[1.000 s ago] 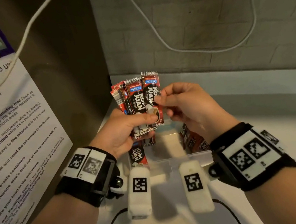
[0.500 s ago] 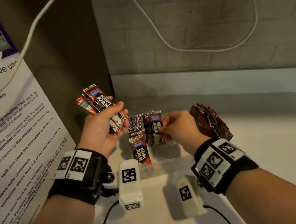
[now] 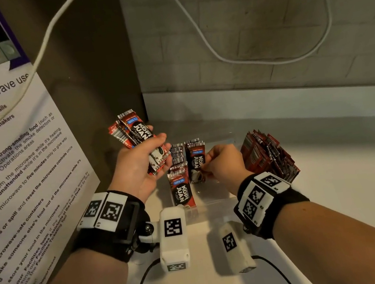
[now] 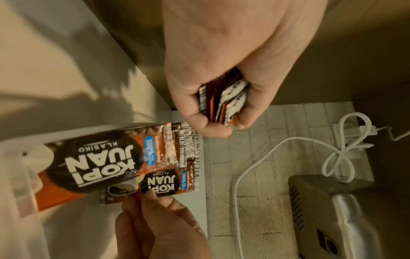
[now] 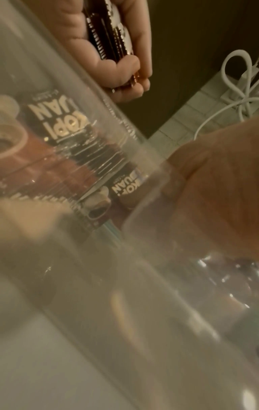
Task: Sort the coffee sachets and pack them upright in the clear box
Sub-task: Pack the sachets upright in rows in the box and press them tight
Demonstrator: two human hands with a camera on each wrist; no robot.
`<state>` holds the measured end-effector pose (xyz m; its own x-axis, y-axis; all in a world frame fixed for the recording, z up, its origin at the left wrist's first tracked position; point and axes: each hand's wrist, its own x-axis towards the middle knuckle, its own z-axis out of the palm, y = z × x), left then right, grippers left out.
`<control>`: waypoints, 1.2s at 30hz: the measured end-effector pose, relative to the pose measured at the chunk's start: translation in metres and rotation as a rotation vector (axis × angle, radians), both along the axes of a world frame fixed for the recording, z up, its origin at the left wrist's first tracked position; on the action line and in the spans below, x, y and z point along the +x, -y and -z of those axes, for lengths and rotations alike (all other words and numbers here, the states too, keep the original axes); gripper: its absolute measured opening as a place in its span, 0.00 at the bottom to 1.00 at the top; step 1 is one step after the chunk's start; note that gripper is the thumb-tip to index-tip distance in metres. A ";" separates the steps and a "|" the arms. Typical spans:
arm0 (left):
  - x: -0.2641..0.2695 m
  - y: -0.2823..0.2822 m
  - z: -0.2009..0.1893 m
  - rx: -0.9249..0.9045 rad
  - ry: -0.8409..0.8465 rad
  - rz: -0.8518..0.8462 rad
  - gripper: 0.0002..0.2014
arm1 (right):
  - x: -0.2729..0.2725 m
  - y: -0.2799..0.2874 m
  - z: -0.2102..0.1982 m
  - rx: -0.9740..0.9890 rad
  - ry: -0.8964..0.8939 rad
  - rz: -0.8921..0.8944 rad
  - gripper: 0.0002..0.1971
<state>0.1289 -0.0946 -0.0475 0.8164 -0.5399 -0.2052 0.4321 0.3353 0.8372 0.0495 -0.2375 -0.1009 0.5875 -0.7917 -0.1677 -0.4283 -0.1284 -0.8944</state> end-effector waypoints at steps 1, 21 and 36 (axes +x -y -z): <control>0.000 0.000 0.000 0.004 0.001 -0.001 0.11 | 0.000 0.000 0.001 0.000 -0.003 0.000 0.16; -0.014 0.012 -0.007 0.026 0.068 0.109 0.02 | -0.030 -0.011 -0.063 -0.056 0.303 -0.070 0.08; -0.019 0.011 -0.013 0.088 0.188 0.063 0.07 | -0.041 0.003 -0.092 0.229 0.427 -0.024 0.11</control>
